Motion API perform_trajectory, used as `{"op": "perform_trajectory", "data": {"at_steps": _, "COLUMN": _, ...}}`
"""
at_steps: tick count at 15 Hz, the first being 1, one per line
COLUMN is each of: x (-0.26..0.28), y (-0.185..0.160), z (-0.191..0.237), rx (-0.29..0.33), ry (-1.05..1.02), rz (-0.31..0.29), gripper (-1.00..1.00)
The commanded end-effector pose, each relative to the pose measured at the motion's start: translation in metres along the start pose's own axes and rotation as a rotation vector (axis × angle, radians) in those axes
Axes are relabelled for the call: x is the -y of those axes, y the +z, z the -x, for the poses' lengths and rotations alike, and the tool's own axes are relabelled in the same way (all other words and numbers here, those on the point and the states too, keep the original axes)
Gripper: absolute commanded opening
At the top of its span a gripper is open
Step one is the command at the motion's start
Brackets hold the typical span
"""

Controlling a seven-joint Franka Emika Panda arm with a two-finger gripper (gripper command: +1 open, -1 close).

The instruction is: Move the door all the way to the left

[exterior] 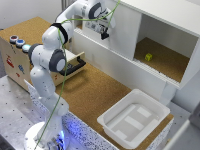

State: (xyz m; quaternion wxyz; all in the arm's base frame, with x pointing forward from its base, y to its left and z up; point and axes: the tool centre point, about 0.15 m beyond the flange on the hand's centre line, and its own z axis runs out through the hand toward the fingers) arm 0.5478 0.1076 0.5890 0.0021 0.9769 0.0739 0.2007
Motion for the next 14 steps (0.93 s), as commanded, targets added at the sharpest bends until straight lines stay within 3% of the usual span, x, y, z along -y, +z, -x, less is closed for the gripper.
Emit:
{"op": "perform_trajectory", "data": {"at_steps": 1, "x": 0.047, "y": 0.007, "z": -0.015, "rx": 0.012, "ry": -0.053, "rz": 0.072, "gripper": -1.0}}
{"op": "perform_trajectory", "data": {"at_steps": 8, "x": 0.078, "y": 0.004, "z": -0.017, "rx": -0.005, "ry": -0.125, "rz": 0.032, "gripper": -1.0}}
{"op": "perform_trajectory", "data": {"at_steps": 9, "x": 0.076, "y": -0.001, "z": -0.015, "rx": -0.014, "ry": -0.115, "rz": 0.051, "gripper": 1.0}}
{"op": "perform_trajectory", "data": {"at_steps": 14, "x": 0.056, "y": -0.019, "z": 0.012, "rx": -0.016, "ry": -0.103, "rz": 0.083, "gripper": 1.0}}
